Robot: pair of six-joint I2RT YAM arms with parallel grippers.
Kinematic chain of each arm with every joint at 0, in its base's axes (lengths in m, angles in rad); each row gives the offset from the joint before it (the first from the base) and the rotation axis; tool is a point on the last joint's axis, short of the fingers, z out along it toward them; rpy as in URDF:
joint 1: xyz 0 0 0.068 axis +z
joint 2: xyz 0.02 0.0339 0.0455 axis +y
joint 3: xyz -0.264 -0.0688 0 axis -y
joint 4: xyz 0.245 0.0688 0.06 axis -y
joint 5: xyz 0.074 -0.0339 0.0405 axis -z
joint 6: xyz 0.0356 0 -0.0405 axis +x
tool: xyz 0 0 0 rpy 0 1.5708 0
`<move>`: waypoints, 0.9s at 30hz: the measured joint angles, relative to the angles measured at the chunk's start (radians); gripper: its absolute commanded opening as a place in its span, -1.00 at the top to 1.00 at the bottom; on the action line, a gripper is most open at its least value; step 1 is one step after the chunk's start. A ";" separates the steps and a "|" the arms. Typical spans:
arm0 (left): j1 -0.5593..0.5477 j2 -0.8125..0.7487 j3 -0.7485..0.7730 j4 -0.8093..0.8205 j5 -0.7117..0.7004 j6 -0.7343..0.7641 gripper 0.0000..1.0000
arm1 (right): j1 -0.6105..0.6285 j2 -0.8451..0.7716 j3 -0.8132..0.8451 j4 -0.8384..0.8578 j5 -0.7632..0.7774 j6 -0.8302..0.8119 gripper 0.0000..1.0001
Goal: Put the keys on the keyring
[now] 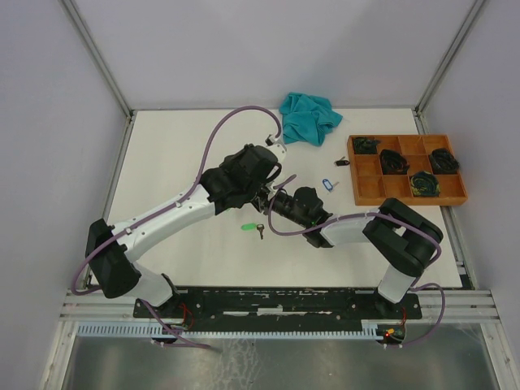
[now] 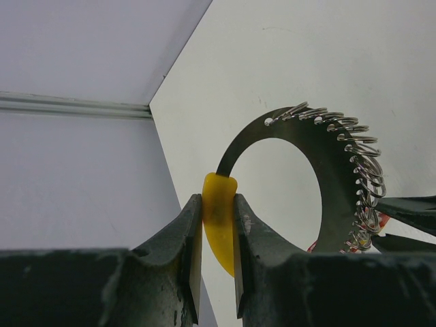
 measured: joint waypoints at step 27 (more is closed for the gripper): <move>-0.008 0.000 0.034 -0.071 0.014 -0.080 0.95 | 0.005 -0.010 0.006 -0.021 0.023 -0.010 0.98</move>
